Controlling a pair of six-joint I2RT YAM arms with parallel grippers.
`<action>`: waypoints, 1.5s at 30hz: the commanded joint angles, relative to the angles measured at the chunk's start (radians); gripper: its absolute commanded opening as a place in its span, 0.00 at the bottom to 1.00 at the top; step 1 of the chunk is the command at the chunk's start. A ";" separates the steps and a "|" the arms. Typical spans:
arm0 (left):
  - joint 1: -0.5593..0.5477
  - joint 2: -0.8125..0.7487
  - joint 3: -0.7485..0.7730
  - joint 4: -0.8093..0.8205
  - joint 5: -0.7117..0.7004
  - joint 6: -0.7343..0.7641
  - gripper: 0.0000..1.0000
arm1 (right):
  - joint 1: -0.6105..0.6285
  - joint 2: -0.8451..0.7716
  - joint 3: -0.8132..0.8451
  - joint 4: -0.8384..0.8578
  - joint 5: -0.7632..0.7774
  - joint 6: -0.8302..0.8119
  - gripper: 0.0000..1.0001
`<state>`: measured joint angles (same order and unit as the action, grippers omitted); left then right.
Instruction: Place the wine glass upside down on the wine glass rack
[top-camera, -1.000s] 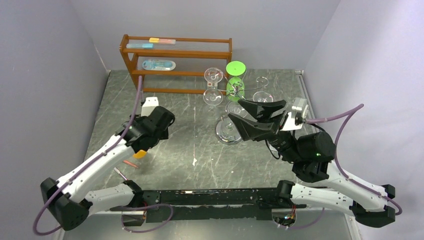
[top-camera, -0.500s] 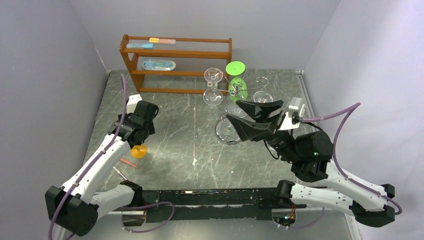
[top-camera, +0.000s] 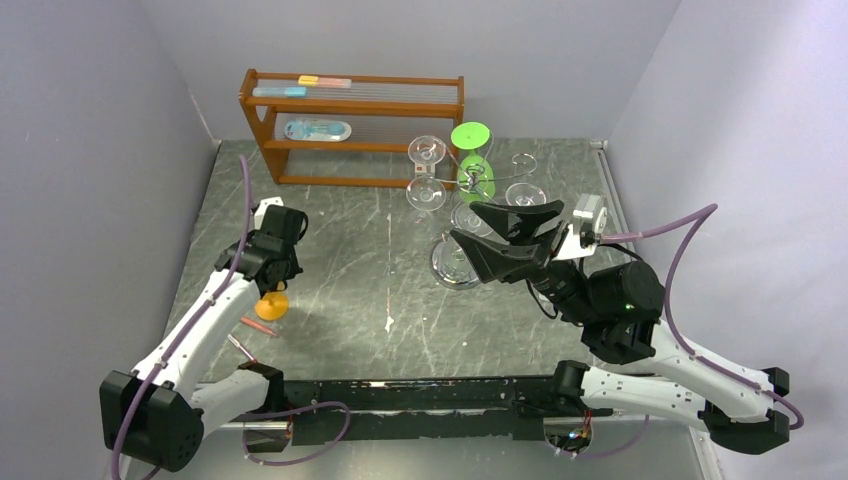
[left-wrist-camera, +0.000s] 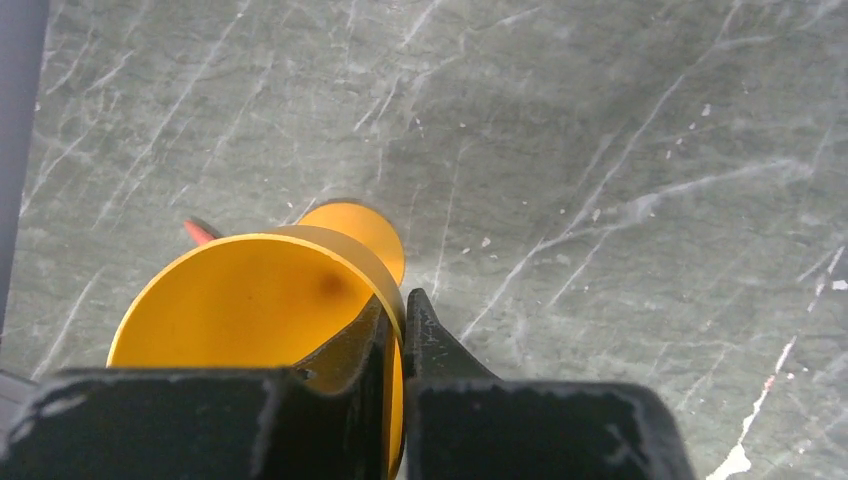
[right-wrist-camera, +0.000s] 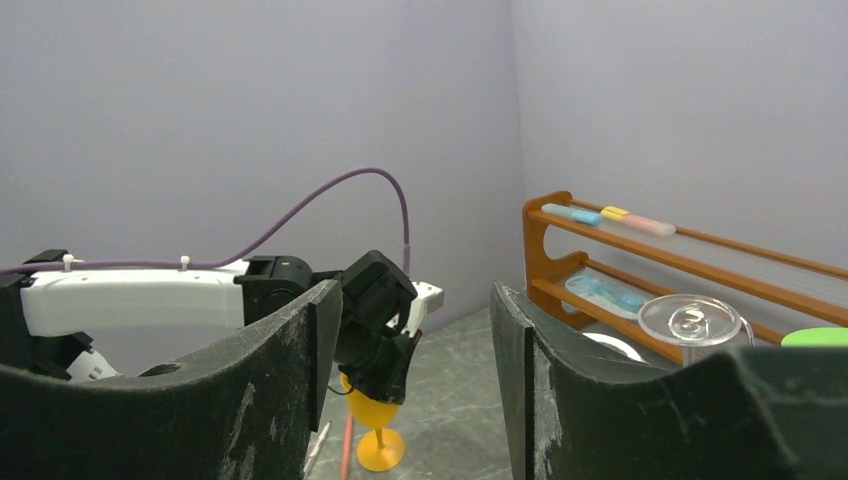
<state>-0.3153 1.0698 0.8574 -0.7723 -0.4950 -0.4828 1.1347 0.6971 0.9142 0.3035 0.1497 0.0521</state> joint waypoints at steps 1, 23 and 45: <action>0.010 -0.014 0.044 0.022 0.079 0.031 0.05 | 0.005 -0.013 0.011 -0.011 0.019 0.009 0.60; 0.010 -0.330 0.357 0.381 0.613 -0.022 0.05 | 0.006 0.108 0.121 -0.057 0.134 0.348 0.61; 0.010 -0.459 0.168 1.173 0.643 -0.319 0.05 | 0.013 0.527 0.443 0.022 0.276 0.837 0.64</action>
<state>-0.3138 0.6159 1.0470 0.2268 0.0963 -0.7338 1.1366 1.1618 1.2716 0.2680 0.3916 0.7868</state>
